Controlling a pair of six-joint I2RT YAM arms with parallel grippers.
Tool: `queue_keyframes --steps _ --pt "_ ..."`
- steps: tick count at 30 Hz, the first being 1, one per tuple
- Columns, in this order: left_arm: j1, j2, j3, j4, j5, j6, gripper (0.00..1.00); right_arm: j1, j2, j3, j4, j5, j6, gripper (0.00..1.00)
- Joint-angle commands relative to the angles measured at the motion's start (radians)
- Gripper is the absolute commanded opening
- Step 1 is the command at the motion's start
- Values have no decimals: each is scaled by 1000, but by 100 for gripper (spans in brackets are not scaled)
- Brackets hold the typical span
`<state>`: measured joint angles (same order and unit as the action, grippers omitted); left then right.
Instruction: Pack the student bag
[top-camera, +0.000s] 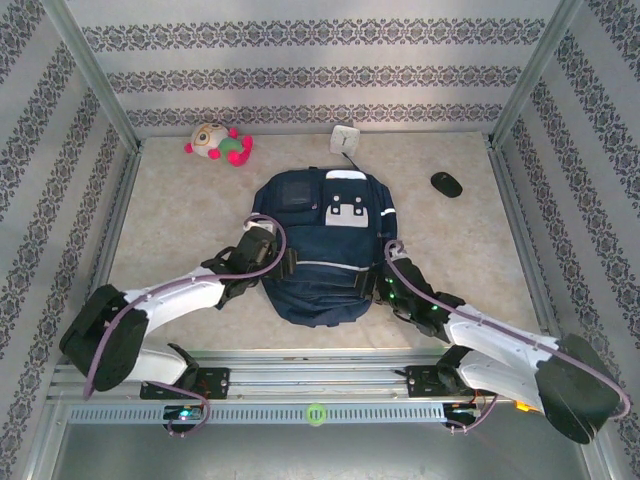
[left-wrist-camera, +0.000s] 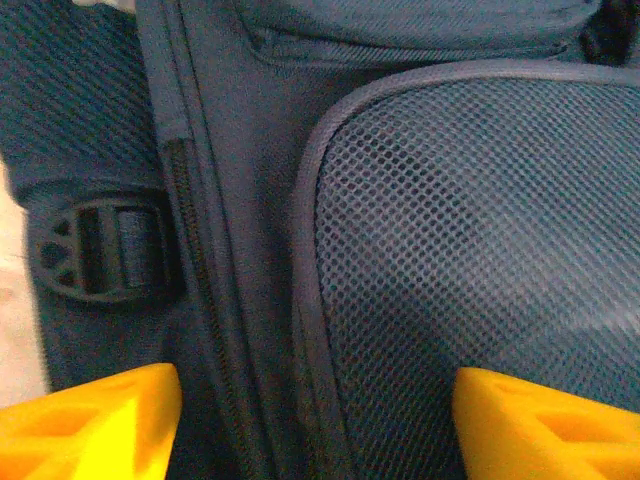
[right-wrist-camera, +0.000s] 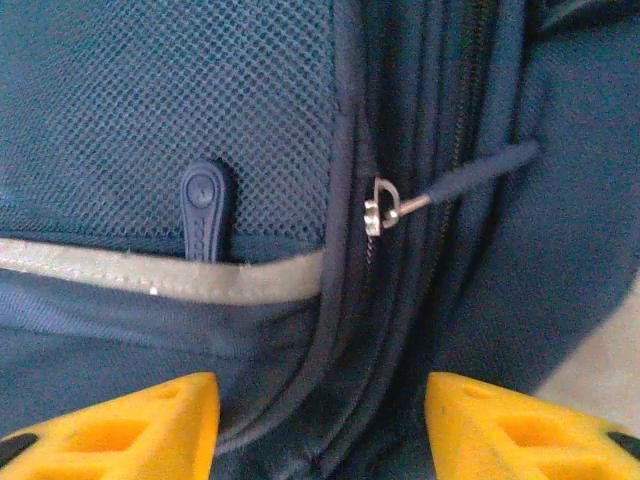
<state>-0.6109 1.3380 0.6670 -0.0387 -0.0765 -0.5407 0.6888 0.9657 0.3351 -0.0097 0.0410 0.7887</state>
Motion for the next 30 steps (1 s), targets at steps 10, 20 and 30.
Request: queue_keyframes --steps 10,20,30 --pt "128 -425 -6 107 -351 539 99 -352 -210 224 -269 -67 -407 98" --pt "300 -324 -345 672 -473 785 99 -652 61 176 96 -68 -736 98" --pt "470 45 -345 889 -103 688 99 -752 369 75 655 -202 -806 98"
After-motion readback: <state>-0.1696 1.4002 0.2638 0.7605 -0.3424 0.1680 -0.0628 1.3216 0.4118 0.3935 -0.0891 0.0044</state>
